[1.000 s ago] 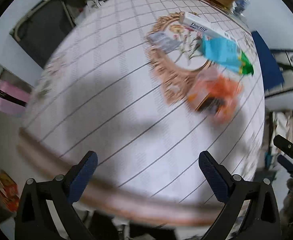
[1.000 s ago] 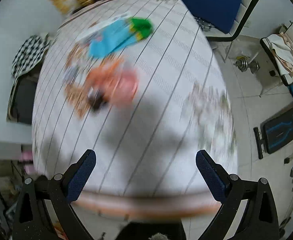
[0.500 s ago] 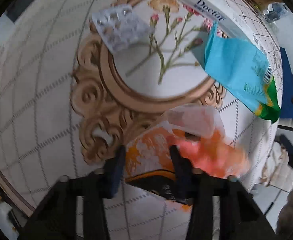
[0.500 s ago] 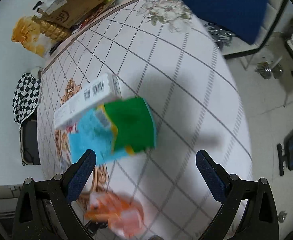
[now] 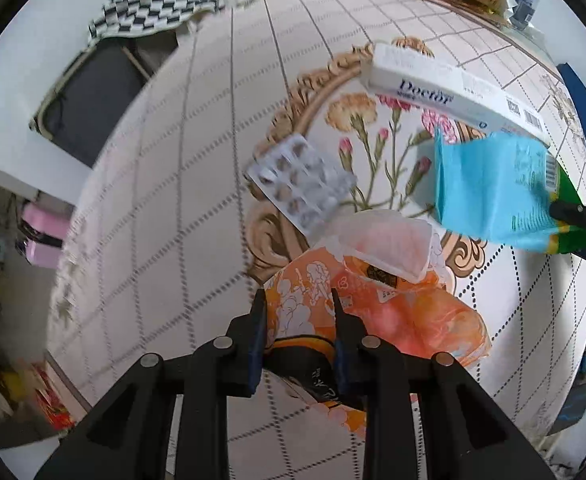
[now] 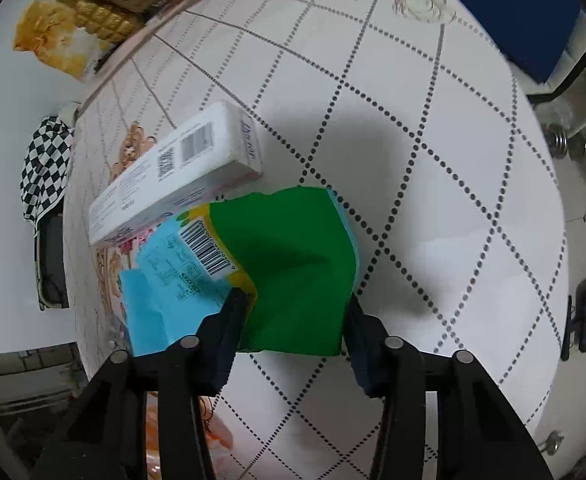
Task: Collect trash
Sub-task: 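Grasp the orange snack bag with the left tool while the right tool grasps the green-blue bag, then lower both bags into the trash bin and open both tools, then raise both tools back over the table toward the remaining items, then grasp the empty blister pack with the left tool while the right tool grasps the white Doctor box, then carry both items down and drop them into the trash bin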
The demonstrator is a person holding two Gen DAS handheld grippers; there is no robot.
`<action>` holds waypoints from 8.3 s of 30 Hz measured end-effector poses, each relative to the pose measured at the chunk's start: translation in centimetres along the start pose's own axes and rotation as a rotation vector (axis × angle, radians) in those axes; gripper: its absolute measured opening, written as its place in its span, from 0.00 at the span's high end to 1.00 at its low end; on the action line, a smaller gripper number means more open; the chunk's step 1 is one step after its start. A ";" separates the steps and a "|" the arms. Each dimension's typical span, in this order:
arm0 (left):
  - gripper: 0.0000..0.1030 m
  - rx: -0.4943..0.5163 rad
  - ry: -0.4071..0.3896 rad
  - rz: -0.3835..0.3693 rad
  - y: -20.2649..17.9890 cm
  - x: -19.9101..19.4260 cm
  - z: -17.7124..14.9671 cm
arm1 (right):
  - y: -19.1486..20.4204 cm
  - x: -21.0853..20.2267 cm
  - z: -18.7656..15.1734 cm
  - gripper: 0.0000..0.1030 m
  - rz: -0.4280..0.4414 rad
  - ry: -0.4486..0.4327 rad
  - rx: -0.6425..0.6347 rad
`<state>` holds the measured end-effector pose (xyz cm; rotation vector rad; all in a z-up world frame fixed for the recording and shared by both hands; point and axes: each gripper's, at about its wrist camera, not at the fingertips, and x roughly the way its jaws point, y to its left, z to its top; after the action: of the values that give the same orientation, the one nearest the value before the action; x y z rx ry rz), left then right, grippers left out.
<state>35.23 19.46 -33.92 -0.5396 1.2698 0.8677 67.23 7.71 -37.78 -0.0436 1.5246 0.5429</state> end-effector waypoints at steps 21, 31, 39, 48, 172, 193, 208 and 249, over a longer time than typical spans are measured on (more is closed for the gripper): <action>0.79 0.050 -0.161 -0.012 0.6 -6.9 -1.0 | -2.9 -10.3 -8.8 0.72 0.060 -0.151 0.037; 0.79 0.123 -0.261 -0.090 4.2 -12.7 -5.6 | -3.5 -15.8 -18.3 0.73 0.069 -0.230 0.063; 0.79 0.242 -0.331 -0.174 9.7 -15.9 -12.1 | -3.7 -19.3 -31.0 0.73 0.068 -0.305 0.126; 0.80 0.351 -0.239 -0.244 17.0 -15.1 -20.7 | -3.0 -20.0 -50.6 0.73 0.038 -0.305 0.247; 0.00 -0.113 -0.002 0.061 4.1 3.9 8.5 | 18.5 4.5 3.5 0.03 -0.621 0.168 -1.078; 0.00 0.648 0.131 -0.143 -2.5 7.8 10.7 | 1.5 2.5 2.1 0.17 -0.249 0.291 -0.254; 0.32 0.573 0.149 -0.202 -2.8 8.7 11.0 | 4.5 3.6 0.1 0.47 -0.333 0.155 -0.338; 0.37 0.203 0.033 -0.201 0.8 -4.4 -7.7 | 4.5 -4.2 -24.3 0.54 -0.297 0.030 -0.279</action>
<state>29.78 12.81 -31.44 -0.5109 1.2917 0.5578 43.13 1.72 -34.12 -0.4875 1.4296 0.5126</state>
